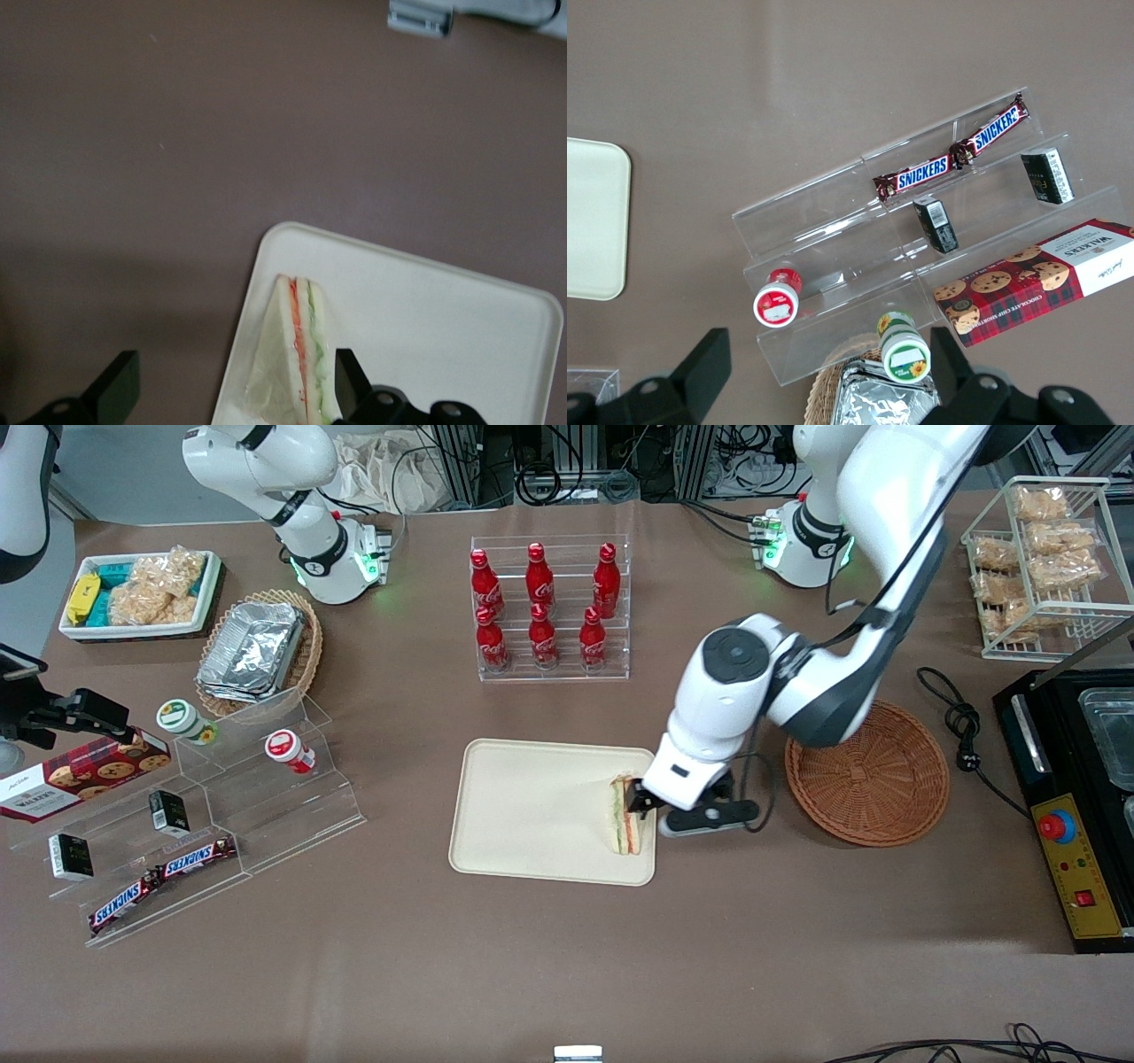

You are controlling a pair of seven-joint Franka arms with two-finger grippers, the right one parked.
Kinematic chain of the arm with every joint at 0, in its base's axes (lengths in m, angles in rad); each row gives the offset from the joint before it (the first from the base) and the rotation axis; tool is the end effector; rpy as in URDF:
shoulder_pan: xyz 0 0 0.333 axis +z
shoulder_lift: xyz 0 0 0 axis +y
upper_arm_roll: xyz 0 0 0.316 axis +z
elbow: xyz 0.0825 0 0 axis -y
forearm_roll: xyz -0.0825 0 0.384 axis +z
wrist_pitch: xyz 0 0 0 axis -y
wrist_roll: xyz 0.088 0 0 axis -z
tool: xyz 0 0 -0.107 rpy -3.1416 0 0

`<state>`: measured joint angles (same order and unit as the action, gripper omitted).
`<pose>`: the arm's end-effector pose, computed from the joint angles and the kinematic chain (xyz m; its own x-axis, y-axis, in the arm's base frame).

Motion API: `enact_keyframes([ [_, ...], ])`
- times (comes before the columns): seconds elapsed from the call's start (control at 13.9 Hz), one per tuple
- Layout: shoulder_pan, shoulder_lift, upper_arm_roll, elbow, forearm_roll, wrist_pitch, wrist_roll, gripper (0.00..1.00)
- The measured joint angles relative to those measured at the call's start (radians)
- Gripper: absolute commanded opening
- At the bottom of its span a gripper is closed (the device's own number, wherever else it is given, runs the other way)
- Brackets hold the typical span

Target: Place sandwich from basket to tray

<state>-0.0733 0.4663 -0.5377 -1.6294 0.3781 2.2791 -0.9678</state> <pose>0.6002 -0.3474 0.4058 0.9454 0.2322 0.2288 0.2031 -0.9685 0.1439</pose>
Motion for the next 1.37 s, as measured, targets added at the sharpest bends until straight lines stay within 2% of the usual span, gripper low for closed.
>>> enact_keyframes([
  [0.22, 0.033, -0.054, 0.000, 0.069, -0.081, -0.150, 0.033, 0.99],
  [0.5, 0.110, -0.104, 0.002, 0.169, -0.219, -0.375, 0.197, 0.99],
  [0.79, 0.201, -0.217, 0.008, 0.186, -0.317, -0.607, 0.316, 0.99],
  [1.08, 0.199, -0.356, 0.144, 0.173, -0.409, -0.767, 0.463, 0.99],
  [1.37, 0.157, -0.514, 0.311, 0.056, -0.463, -0.800, 0.584, 0.99],
])
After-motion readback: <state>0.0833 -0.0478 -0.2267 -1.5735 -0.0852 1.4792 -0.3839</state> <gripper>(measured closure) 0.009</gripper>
